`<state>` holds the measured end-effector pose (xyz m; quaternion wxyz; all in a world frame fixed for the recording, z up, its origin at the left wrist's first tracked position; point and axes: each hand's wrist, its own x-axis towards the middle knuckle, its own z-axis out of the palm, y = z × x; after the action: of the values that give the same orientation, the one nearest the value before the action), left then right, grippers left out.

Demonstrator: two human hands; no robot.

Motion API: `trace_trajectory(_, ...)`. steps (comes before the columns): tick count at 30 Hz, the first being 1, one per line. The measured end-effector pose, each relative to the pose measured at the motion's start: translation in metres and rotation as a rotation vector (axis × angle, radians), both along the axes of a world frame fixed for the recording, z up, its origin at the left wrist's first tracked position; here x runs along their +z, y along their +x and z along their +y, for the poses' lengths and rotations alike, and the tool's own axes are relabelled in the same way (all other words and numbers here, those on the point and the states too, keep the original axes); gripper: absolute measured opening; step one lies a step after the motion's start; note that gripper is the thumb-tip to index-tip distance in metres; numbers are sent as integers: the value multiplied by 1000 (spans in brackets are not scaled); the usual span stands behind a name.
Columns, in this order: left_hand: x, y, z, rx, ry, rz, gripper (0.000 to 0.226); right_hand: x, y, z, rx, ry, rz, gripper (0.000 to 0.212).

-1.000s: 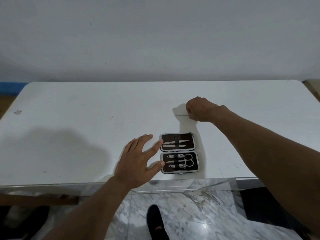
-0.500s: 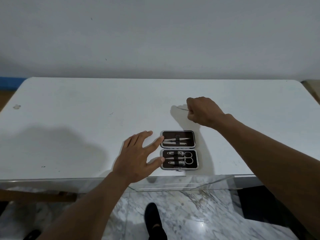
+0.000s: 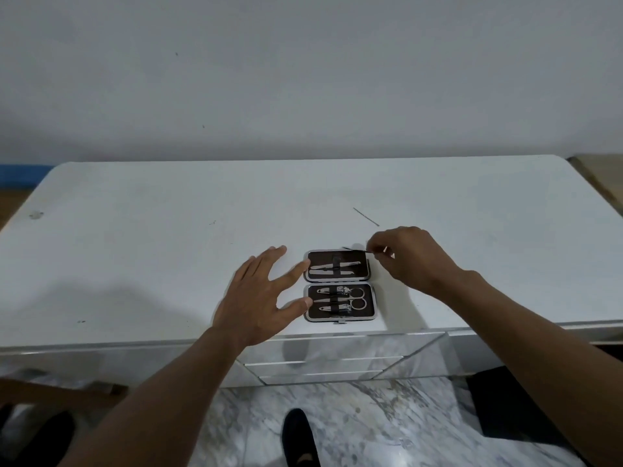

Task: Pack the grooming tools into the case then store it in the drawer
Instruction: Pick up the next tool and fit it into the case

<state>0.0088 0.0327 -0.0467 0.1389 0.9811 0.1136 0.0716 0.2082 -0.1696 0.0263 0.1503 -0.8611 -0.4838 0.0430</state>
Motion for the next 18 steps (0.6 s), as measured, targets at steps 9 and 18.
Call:
trace_trajectory(9, -3, 0, 1, 4, 2, -19, 66, -7, -4, -6, 117, -97, -92, 28)
trace_trajectory(18, -2, 0, 1, 4, -13, -27, 65, -3, -10, 2, 25, -114, -61, 30)
